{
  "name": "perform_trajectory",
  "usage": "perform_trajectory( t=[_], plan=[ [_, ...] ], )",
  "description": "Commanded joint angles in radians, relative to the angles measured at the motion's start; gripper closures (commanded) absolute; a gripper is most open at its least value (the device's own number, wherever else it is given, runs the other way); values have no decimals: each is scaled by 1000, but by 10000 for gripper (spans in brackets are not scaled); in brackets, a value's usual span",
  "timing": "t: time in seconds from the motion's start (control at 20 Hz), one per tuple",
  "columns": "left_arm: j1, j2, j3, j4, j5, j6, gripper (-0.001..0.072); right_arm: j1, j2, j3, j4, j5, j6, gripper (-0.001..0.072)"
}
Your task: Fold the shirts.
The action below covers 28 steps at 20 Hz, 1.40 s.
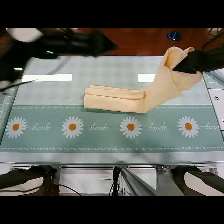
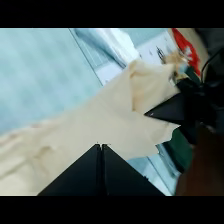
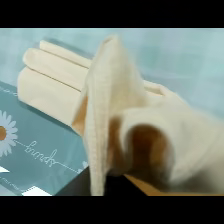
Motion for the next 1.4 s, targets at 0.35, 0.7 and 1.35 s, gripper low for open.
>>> perform_trajectory(
  t=[0.35,0.7,1.35],
  plan=[
    [626,603,-2,290,-314,-29,678,395,-209,1,-100,-248,155,691],
    [619,698,-5,336,-415,-91,677,604,-446,1,-90,-484,227,691],
    [520,702,-335,336,-421,-76,677,660,-568,1,332,-804,140,168]
  ],
)
